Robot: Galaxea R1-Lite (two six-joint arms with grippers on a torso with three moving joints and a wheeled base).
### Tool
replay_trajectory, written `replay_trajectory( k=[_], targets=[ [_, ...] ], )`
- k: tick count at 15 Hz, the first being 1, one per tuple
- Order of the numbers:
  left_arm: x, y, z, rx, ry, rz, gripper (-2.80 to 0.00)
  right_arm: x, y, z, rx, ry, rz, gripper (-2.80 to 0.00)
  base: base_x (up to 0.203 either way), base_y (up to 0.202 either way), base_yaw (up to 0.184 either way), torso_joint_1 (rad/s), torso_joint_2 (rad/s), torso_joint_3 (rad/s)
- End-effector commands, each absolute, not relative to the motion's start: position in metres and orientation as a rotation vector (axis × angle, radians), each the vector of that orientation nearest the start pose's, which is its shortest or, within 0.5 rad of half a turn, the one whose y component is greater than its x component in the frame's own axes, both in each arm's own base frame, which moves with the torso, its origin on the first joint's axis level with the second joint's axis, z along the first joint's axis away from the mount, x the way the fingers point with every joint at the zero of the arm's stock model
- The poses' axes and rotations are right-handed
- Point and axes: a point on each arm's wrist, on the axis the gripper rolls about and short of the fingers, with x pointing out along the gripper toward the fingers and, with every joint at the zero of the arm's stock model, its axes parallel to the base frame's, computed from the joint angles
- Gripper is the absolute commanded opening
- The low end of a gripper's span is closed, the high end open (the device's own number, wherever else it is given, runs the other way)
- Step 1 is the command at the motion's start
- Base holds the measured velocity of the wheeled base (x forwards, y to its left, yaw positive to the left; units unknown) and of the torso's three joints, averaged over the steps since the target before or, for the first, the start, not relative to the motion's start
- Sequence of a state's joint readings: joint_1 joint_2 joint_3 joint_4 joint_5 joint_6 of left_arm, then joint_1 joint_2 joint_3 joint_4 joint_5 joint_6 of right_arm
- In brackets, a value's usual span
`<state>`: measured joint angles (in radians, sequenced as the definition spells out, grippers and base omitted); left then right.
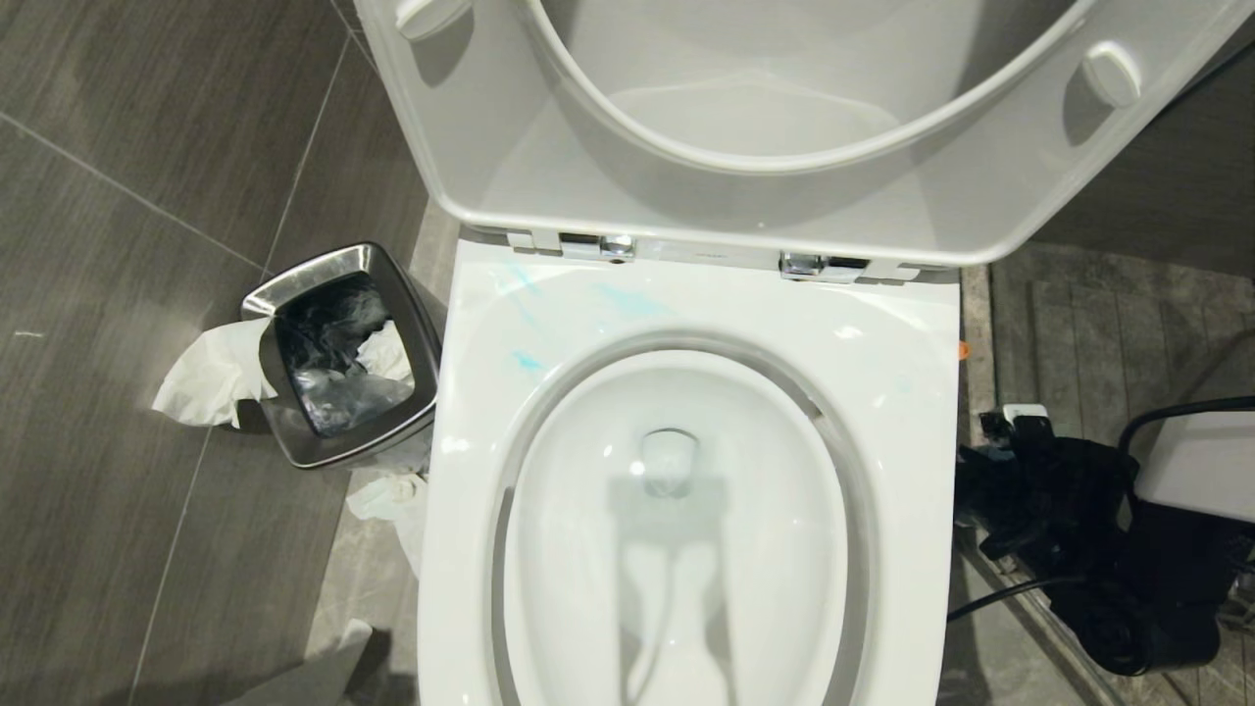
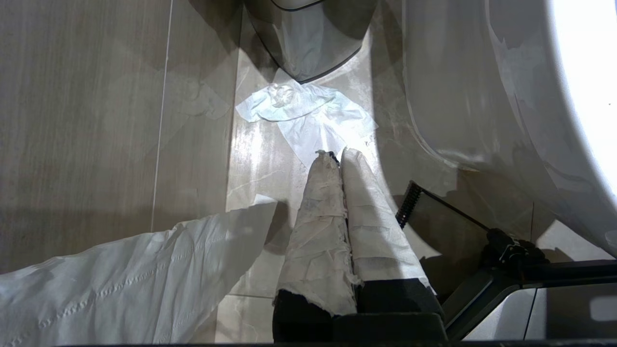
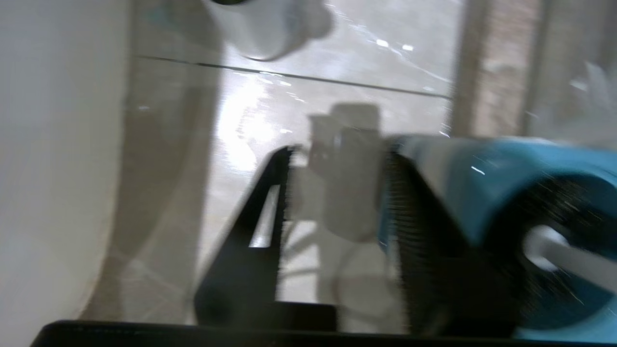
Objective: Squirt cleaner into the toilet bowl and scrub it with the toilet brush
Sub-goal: Pour in the cleaning agent
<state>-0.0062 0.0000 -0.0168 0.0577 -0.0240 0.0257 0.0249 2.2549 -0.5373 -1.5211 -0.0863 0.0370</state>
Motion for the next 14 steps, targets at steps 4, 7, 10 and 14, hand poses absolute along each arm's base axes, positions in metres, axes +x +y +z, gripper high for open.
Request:
replay_trajectory(
  k=[4,7,10,14],
  targets=[
    [-0.024,0.0,0.074,0.026,0.043,-0.031,-2.8,0.364,0.008,0.022,-0.049,0.147,-0.021,0.0,0.0,0.0,0.0,0.0,0.0,0.0],
    [-0.024,0.0,0.074,0.026,0.043,-0.031,-2.8,0.381,0.009,0.019,-0.107,0.109,-0.017,0.0,0.0,0.0,0.0,0.0,0.0,0.0],
    [-0.024,0.0,0.074,0.026,0.043,-0.031,-2.8,0.4,0.013,0.02,-0.114,0.048,-0.01,0.0,0.0,0.0,0.0,0.0,0.0,0.0],
    [-0.024,0.0,0.074,0.026,0.043,-0.031,-2.8,0.424,0.023,0.032,-0.11,-0.057,0.004,0.0,0.0,0.0,0.0,0.0,0.0,0.0]
  ],
)
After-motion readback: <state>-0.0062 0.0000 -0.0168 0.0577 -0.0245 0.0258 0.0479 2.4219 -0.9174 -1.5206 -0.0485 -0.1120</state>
